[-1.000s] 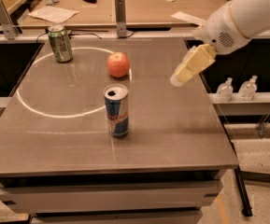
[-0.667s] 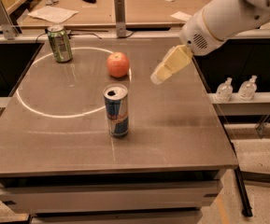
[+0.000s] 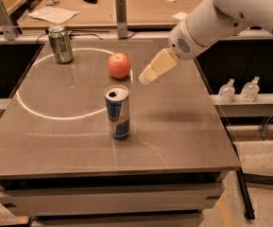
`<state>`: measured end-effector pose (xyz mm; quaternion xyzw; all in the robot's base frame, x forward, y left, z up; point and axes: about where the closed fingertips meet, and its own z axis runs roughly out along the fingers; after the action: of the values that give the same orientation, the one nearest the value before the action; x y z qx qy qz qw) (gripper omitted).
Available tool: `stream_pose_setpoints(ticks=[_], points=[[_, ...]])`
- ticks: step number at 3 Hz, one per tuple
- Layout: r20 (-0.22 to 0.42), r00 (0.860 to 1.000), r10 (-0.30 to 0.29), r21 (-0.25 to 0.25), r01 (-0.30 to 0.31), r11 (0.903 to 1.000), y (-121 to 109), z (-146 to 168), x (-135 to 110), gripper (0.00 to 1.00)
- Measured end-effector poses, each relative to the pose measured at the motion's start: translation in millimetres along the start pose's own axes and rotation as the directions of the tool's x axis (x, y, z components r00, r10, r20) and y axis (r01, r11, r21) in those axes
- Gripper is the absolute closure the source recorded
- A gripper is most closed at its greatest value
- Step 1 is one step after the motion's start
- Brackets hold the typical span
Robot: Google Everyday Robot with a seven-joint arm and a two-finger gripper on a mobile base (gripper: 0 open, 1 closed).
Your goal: Pick apple
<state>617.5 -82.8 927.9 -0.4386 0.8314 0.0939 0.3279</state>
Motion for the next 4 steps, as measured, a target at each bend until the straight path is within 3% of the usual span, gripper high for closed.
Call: stream_pose_setpoints(ticks=[1, 2, 3, 4], points=[[0.0, 1.0, -0.007, -0.001, 0.007, 1.0, 0.4, -0.2, -0.2, 0.0], [0.067, 0.997, -0.03, -0.024, 0.032, 0.9992, 5.4, 12.6, -7.3, 0.0], [0.192, 0.978, -0.082, -0.071, 0.097, 0.9927, 9.9, 40.0, -29.5, 0.0], [0.25, 0.962, -0.111, -0.116, 0.144, 0.9828, 9.0, 65.1, -51.1, 0.0]])
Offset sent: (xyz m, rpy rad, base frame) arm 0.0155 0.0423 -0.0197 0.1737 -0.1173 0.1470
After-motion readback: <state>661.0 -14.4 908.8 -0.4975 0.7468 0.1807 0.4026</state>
